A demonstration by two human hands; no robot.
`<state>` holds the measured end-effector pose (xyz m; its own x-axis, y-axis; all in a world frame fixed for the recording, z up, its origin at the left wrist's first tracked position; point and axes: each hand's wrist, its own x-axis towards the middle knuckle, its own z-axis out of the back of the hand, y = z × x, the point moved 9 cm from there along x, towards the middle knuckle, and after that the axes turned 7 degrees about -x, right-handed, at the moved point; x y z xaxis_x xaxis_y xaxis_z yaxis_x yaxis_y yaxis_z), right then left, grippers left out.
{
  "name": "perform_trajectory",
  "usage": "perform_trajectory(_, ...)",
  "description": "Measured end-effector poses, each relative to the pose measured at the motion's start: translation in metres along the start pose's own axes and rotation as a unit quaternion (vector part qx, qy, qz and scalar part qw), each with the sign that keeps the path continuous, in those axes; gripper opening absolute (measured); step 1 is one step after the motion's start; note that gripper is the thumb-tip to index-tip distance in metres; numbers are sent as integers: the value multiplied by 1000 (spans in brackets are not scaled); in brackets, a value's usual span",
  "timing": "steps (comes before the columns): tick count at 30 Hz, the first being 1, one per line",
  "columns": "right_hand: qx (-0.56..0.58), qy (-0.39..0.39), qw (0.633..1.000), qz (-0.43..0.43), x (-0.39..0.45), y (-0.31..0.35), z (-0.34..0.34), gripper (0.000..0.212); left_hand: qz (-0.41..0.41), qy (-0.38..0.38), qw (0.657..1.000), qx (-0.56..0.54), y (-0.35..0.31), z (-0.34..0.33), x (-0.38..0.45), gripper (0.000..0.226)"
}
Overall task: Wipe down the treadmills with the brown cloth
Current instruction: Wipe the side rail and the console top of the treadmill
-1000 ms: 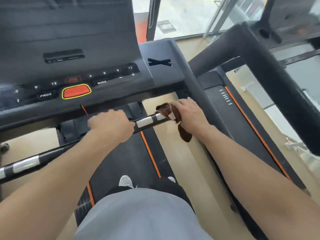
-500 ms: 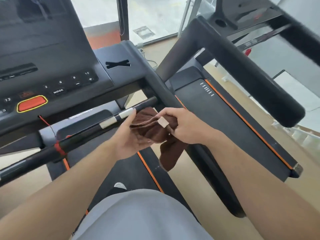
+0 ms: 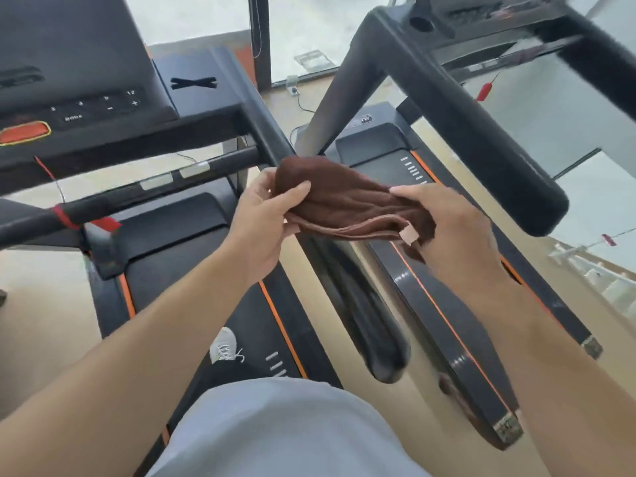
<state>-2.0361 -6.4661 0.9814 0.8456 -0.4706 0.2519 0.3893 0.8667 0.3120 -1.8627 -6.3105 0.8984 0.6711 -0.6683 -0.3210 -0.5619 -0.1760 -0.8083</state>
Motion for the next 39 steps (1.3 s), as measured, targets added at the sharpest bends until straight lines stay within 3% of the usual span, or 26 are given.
perform_trajectory(2,-3,-53,997,53,-5,-1,15,50,-21,-17,999,18,-1,-5,-14,32)
perform_trajectory(3,-1,-42,996,75,-8,-2,12,49,-17,-31,999,30,4,-4,-20,32)
perform_trajectory(5,24,80,993,86,-18,-15,-20,50,24,-65,995,78,30,11,-31,27)
perform_trajectory(6,36,195,978,72,-31,-22,-48,60,64,-83,987,123,49,23,-38,25)
perform_trajectory(7,42,309,949,52,-50,-28,-75,74,115,-105,970,190,69,38,-46,32)
perform_trajectory(8,57,375,925,23,-67,-31,-93,83,167,-122,941,270,88,53,-56,49)
perform_trajectory(9,103,384,917,-17,-76,-32,-102,84,205,-123,912,334,104,64,-64,70)
perform_trajectory(10,162,358,916,-74,-79,-30,-106,78,223,-114,899,360,117,68,-69,82)
perform_trajectory(12,264,289,895,-213,-86,-27,-121,56,229,-79,917,318,141,58,-68,70)
perform_trajectory(14,236,271,889,-284,-88,-21,-140,45,244,-70,937,239,163,40,-62,65)
perform_trajectory(17,112,210,935,-261,-72,-18,-151,77,270,-104,951,105,195,24,-51,86)
perform_trajectory(20,38,197,955,-219,-41,-8,-161,88,272,-124,954,35,191,14,-37,80)
perform_trajectory(27,-11,157,977,-146,39,22,-189,77,232,-138,962,-29,140,16,28,68)
perform_trajectory(29,29,156,974,-162,69,23,-201,69,161,-136,978,-7,111,18,50,69)
perform_trajectory(31,89,160,964,-190,101,21,-209,55,42,-106,990,88,69,11,76,69)
perform_trajectory(33,113,175,961,-181,139,26,-219,43,-25,-72,978,194,35,9,110,70)
perform_trajectory(36,85,182,966,-160,200,40,-239,42,-11,-46,952,301,5,27,167,68)
perform_trajectory(39,85,142,968,-188,263,53,-262,44,6,-37,927,372,-32,54,213,76)
